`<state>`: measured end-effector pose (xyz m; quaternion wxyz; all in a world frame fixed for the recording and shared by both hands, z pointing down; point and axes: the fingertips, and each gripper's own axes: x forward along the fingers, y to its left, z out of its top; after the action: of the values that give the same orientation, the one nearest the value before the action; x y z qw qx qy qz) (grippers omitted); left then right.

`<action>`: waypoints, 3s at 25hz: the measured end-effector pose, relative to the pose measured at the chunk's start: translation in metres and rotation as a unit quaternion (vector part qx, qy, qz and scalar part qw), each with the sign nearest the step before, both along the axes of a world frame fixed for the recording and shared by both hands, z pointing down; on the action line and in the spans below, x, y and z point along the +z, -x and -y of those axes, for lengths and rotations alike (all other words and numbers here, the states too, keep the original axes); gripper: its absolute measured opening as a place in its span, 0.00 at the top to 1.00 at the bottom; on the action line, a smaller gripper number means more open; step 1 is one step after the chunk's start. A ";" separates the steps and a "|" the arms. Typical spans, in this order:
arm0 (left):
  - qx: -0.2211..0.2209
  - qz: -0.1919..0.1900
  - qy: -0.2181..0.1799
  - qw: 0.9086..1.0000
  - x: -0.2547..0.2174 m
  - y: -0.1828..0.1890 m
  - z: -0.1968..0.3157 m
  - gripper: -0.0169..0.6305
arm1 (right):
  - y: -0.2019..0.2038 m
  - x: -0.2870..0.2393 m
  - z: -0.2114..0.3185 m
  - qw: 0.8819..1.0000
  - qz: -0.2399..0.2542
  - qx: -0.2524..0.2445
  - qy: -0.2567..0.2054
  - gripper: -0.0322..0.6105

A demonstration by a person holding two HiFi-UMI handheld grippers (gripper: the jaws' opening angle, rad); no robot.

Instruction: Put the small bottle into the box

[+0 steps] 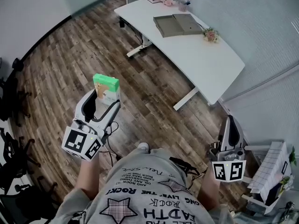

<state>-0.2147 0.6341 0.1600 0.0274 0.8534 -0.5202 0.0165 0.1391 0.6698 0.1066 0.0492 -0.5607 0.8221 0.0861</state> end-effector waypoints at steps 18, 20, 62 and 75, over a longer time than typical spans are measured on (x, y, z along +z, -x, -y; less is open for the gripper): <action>-0.022 -0.005 0.010 1.000 0.011 -0.015 0.057 0.47 | -0.008 0.007 0.074 0.999 0.008 -0.036 0.010 0.93; -0.027 -0.008 0.007 1.000 0.007 -0.022 0.076 0.47 | -0.014 0.001 0.096 0.999 0.009 -0.042 0.009 0.93; -0.060 0.005 -0.005 0.998 0.000 -0.058 0.314 0.47 | -0.041 -0.003 0.365 0.995 0.019 -0.102 -0.009 0.93; 0.020 0.000 0.001 1.000 -0.003 -0.037 0.463 0.47 | -0.003 -0.005 0.460 0.999 0.019 -0.040 0.000 0.93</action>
<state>-0.1773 0.1713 0.1574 0.0282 0.8636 -0.5032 0.0174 0.1424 0.2096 0.1011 0.0682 -0.5288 0.8429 0.0728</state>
